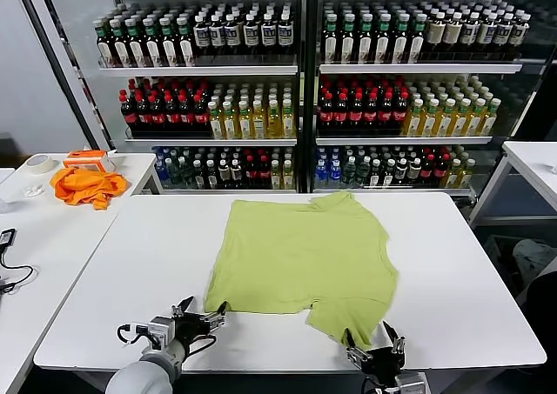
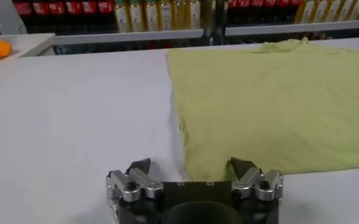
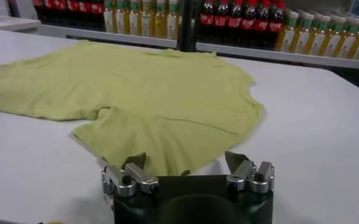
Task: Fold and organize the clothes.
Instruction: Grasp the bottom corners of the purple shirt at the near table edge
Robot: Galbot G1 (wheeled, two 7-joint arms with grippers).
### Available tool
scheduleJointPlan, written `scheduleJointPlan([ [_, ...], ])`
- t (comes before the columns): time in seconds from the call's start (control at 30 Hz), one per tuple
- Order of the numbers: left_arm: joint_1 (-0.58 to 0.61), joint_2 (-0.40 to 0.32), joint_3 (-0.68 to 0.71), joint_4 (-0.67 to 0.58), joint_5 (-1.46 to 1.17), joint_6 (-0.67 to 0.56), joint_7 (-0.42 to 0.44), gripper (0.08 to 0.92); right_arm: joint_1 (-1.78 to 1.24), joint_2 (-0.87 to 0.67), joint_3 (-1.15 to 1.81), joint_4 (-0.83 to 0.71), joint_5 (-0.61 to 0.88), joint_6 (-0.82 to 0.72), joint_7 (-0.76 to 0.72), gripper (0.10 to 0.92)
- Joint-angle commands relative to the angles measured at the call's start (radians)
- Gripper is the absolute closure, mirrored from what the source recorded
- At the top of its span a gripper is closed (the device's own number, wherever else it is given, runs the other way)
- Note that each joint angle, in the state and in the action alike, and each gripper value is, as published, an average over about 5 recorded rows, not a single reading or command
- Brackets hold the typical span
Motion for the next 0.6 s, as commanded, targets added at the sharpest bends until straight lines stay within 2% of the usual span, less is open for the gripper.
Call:
scheduleJointPlan([
  [0.03, 0.003, -0.008, 0.013, 0.016, 0.003, 0.008, -0.001, 0.233, -0.003, 0.001, -0.011, -0.008, 0.048, -0.021, 0.019, 0.448],
  [0.3, 0.012, -0.003, 0.016, 0.009, 0.006, 0.007, 0.015, 0.466, 0.004, -0.007, -0.006, -0.005, 0.077, -0.032, 0.013, 0.682],
  [0.47, 0.008, 0.024, 0.012, 0.005, -0.003, -0.001, 0.036, 0.605, 0.021, -0.018, 0.013, -0.015, 0.077, -0.005, -0.01, 0.829],
  [0.6, -0.006, 0.041, 0.003, 0.0, -0.04, -0.024, 0.066, 0.726, 0.041, -0.03, 0.038, -0.01, 0.087, 0.014, -0.052, 0.905],
])
